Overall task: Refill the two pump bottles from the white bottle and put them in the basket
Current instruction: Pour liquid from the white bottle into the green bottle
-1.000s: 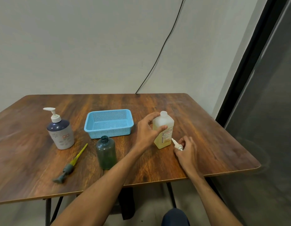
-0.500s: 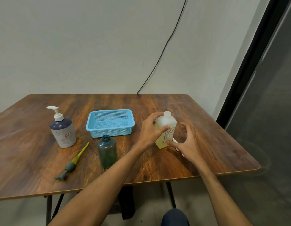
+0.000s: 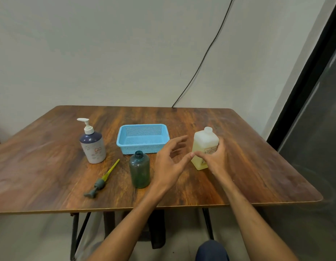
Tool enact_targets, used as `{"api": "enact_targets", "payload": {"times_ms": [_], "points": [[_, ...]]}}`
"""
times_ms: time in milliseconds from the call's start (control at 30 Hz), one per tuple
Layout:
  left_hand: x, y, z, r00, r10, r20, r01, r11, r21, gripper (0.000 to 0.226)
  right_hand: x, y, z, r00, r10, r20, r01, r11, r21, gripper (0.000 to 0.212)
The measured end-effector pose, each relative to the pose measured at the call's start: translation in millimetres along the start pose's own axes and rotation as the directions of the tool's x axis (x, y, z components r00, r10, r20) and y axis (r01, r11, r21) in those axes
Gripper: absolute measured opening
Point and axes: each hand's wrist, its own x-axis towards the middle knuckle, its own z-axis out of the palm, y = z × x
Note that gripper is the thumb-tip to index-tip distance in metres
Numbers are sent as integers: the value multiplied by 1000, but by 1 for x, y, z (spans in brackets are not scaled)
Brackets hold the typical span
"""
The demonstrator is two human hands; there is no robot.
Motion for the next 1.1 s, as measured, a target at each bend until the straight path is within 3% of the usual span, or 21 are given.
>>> {"api": "enact_targets", "payload": {"times_ms": [167, 333, 467, 700, 767, 900, 1100], "points": [[-21, 3, -44, 992, -10, -128, 8, 1000, -15, 41, -3, -2, 5, 996, -32, -87, 24, 996, -82, 74], [-36, -10, -88, 962, -43, -269, 39, 999, -19, 41, -22, -13, 16, 993, -108, -56, 103, 991, -81, 70], [-43, -29, -107, 931, -43, -363, 78, 994, 82, 51, -35, -26, 29, 986, -164, -16, 161, 982, -100, 72], [-36, -55, -113, 936, -328, -123, 340, 936, 88, 105, -54, -45, 47, 960, -277, 38, 279, 949, -145, 71], [-32, -58, -112, 936, -348, -44, 351, 934, 70, 104, -57, -49, 49, 954, -295, 49, 299, 942, -153, 71], [-33, -61, -113, 941, -335, 42, 331, 940, 81, 83, -60, -55, 51, 948, -310, 77, 319, 930, -182, 71], [-27, -58, -114, 962, -272, 1, 271, 957, 106, 80, -62, -60, 52, 928, -349, 128, 371, 891, -260, 73]]}}
